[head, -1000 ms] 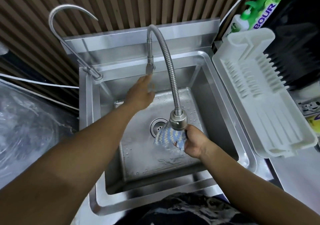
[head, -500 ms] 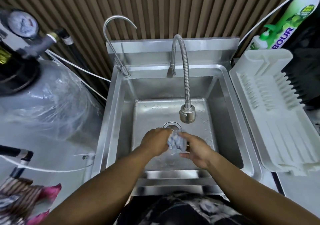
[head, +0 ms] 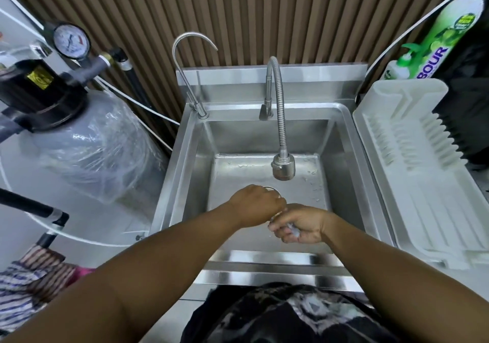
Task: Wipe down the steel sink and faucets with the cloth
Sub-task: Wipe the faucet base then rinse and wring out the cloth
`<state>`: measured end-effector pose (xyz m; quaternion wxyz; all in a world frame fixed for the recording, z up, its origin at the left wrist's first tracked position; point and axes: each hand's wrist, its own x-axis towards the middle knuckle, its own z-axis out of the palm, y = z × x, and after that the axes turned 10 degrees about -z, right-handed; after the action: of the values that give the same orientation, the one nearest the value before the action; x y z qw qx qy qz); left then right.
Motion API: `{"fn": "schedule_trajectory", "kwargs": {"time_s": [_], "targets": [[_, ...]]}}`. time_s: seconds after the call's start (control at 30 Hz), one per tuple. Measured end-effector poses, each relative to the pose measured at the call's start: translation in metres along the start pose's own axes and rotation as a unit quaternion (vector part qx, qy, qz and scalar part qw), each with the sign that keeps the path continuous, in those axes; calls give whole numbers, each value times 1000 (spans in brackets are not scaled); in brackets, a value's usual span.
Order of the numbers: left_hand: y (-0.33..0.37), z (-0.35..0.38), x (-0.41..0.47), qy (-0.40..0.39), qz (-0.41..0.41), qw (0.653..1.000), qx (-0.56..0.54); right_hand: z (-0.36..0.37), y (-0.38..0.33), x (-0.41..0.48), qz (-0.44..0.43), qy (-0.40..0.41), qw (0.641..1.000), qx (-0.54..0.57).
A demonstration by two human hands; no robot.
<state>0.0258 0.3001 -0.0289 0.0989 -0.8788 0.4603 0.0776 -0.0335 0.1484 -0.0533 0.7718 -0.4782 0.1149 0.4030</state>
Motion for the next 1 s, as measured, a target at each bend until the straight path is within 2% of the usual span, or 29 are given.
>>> {"fn": "schedule_trajectory", "kwargs": {"time_s": [0.07, 0.13, 0.23, 0.37, 0.5, 0.53, 0.57, 0.6, 0.63, 0.7, 0.77, 0.8, 0.87, 1.0], "targets": [[6, -8, 4, -40, -34, 998, 23, 4, -2, 8, 5, 71, 984, -166], [11, -9, 8, -84, -79, 993, 19, 11, -5, 12, -4, 126, 947, -295], [12, -4, 11, -121, -138, 983, -15, 17, -8, 18, -44, 186, 895, -402], [13, 1, 13, -150, -191, 966, -91, 20, 0, 23, -82, 246, 759, -598], [9, 2, 18, -227, -203, 929, -210, 13, 10, 24, -91, 276, 664, -689], [6, 2, 19, -239, -199, 920, -239, 14, 10, 24, -95, 275, 650, -702], [3, 4, 17, -240, -196, 912, -269, 14, 7, 24, -93, 272, 652, -701], [0, 7, 15, -230, -190, 905, -305, 13, 5, 25, -87, 274, 673, -682], [-4, 14, 12, -202, -183, 900, -340, 10, 2, 27, -77, 277, 712, -640], [-11, 30, -2, -106, -169, 901, -386, -4, -3, 30, -47, 276, 823, -495], [-15, 47, -19, -6, -133, 938, -320, -15, -5, 26, 10, 261, 915, -307], [-14, 53, -25, 38, -107, 962, -247, -19, -6, 23, 38, 243, 941, -234], [-7, 61, -28, 111, -60, 984, -128, -18, -10, 19, 82, 182, 965, -172], [2, 61, -17, 162, -48, 983, -67, -1, -14, 21, 132, 46, 972, -191]]}}
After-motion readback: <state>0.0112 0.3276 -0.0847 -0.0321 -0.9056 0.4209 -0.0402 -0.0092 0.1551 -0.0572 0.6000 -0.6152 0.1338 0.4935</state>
